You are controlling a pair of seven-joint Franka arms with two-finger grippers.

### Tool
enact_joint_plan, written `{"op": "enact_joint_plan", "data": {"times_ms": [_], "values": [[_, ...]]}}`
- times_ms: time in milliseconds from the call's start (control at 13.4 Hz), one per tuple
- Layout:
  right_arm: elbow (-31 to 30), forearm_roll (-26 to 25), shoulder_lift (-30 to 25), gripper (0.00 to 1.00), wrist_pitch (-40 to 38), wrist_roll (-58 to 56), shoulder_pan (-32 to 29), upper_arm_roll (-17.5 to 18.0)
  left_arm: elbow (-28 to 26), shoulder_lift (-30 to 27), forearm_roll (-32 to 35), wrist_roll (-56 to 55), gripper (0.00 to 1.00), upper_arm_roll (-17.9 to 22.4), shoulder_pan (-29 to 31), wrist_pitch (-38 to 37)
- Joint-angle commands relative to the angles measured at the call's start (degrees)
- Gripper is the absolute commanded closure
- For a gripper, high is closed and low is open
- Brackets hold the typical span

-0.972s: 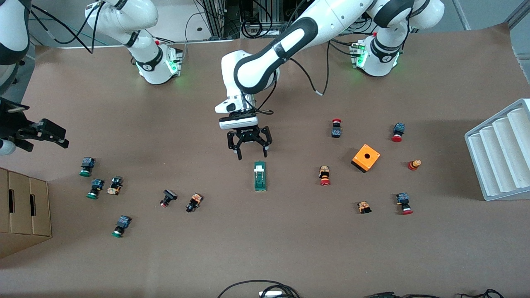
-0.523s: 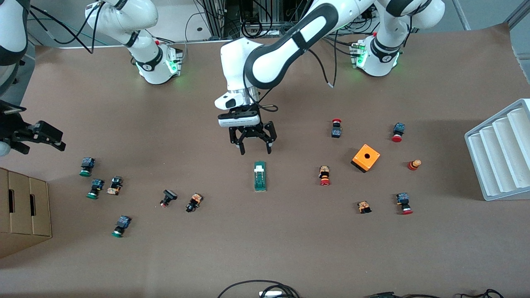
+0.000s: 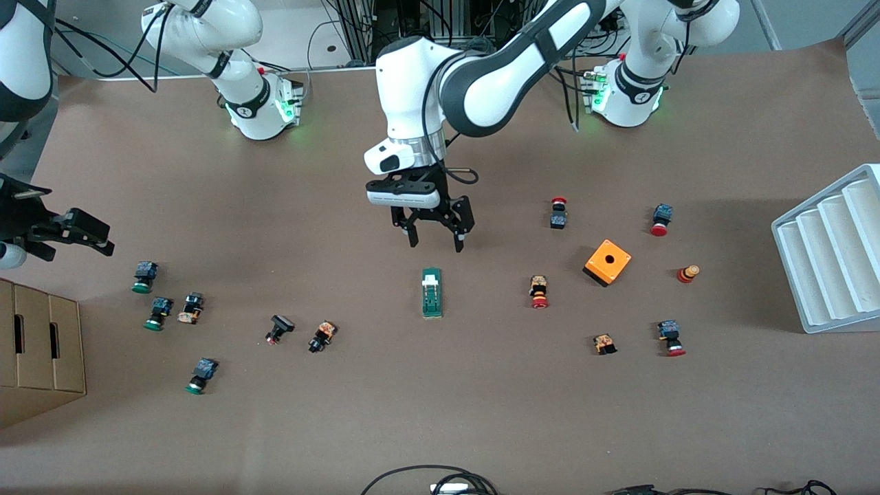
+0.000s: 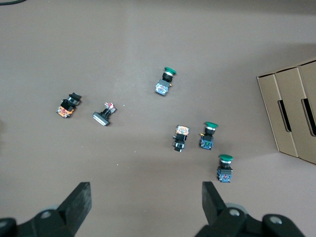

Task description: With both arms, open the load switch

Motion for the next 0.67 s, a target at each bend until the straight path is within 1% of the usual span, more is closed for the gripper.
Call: {"op": "enact_joint_plan", "data": {"times_ms": [0, 150, 374, 598], "values": [[0.57, -1.41, 0.21, 0.00, 0.56, -0.48, 0.21, 0.09, -0.46, -2.64, -4.02, 6.18, 0.00, 0.02, 1.33, -1.40], [0.57, -1.41, 0.12, 0.00, 0.47, -0.48, 0.21, 0.09, -0.37, -4.39, -7.19, 10.84, 0.00, 0.02, 2.82, -1.49], [0.57, -1.41, 0.04, 0.00, 0.47, -0.48, 0.29, 0.26, 0.24, -7.38, -13.69, 17.25, 0.00, 0.11, 5.63, -2.10], [0.57, -1.32, -0.14, 0.00, 0.47, -0.48, 0.38, 0.52, 0.24, -11.07, -21.07, 24.38, 0.00, 0.29, 10.02, -2.37]]}}
